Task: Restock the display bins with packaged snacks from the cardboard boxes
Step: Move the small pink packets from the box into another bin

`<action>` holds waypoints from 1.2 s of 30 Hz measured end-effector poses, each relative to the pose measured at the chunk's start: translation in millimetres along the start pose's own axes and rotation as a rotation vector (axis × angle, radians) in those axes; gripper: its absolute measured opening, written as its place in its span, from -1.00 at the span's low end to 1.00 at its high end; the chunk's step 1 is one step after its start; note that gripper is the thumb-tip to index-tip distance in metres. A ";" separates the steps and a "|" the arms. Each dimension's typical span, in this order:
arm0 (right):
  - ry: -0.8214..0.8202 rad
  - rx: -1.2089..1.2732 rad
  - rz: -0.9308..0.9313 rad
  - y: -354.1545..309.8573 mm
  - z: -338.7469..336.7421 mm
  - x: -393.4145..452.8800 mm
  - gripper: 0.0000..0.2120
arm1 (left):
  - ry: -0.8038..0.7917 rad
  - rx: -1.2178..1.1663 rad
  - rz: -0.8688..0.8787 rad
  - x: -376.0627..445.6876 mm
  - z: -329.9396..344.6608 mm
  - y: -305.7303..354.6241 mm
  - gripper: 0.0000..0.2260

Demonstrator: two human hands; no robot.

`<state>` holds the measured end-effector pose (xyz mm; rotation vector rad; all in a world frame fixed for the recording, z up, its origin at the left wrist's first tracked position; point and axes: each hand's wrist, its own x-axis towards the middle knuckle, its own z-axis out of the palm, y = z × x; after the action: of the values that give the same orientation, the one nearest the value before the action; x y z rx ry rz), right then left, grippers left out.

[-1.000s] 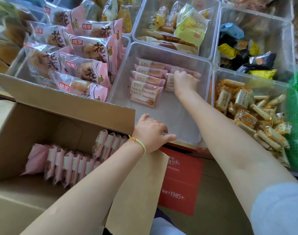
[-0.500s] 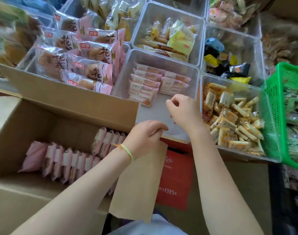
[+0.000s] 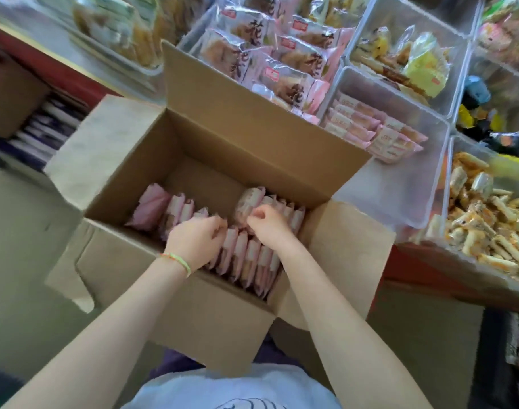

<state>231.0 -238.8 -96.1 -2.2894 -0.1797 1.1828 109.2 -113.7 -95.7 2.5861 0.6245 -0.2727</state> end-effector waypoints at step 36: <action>0.291 -0.188 0.007 -5.2 74.3 76.9 -0.63 | 0.102 0.130 -0.162 -6.9 5.2 -77.6 -0.80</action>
<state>219.6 -176.5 -182.4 -2.5967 -0.1796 0.8520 66.0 -57.5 -128.6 2.6905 0.8828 -0.2421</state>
